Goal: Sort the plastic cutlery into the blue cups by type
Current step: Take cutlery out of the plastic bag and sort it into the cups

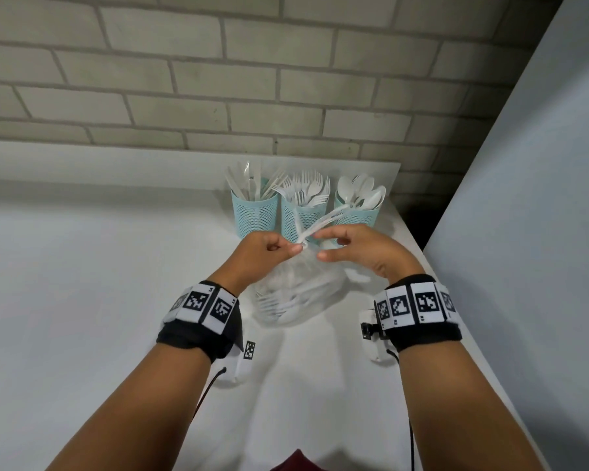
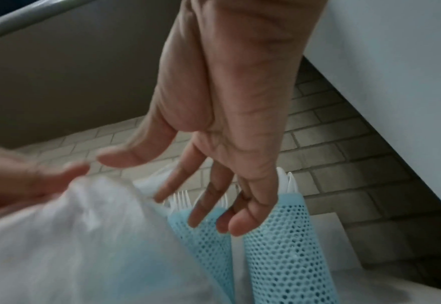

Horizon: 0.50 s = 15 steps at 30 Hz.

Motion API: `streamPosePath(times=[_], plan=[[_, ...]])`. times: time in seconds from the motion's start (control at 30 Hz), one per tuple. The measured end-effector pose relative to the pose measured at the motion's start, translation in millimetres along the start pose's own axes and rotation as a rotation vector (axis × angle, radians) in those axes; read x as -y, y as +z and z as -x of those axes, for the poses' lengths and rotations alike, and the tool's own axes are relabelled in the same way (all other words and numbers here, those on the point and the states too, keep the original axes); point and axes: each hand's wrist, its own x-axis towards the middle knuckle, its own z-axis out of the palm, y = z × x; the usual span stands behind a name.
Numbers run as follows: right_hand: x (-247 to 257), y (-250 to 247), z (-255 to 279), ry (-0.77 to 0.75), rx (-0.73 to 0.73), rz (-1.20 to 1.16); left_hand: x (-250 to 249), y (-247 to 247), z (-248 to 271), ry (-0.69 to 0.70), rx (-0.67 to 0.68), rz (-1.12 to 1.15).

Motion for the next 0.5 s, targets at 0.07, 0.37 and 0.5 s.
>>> streamPosePath(times=[0.07, 0.37, 0.5], plan=[[-3, 9, -1, -0.017, 0.023, 0.050, 0, 2, 0, 0.034, -0.024, 0.007], [-15, 6, -5, -0.127, -0.082, -0.173, 5, -8, 4, 0.096, -0.096, 0.045], [-21, 6, -9, -0.123, -0.166, -0.205, 6, -15, 6, 0.080, -0.113, 0.144]])
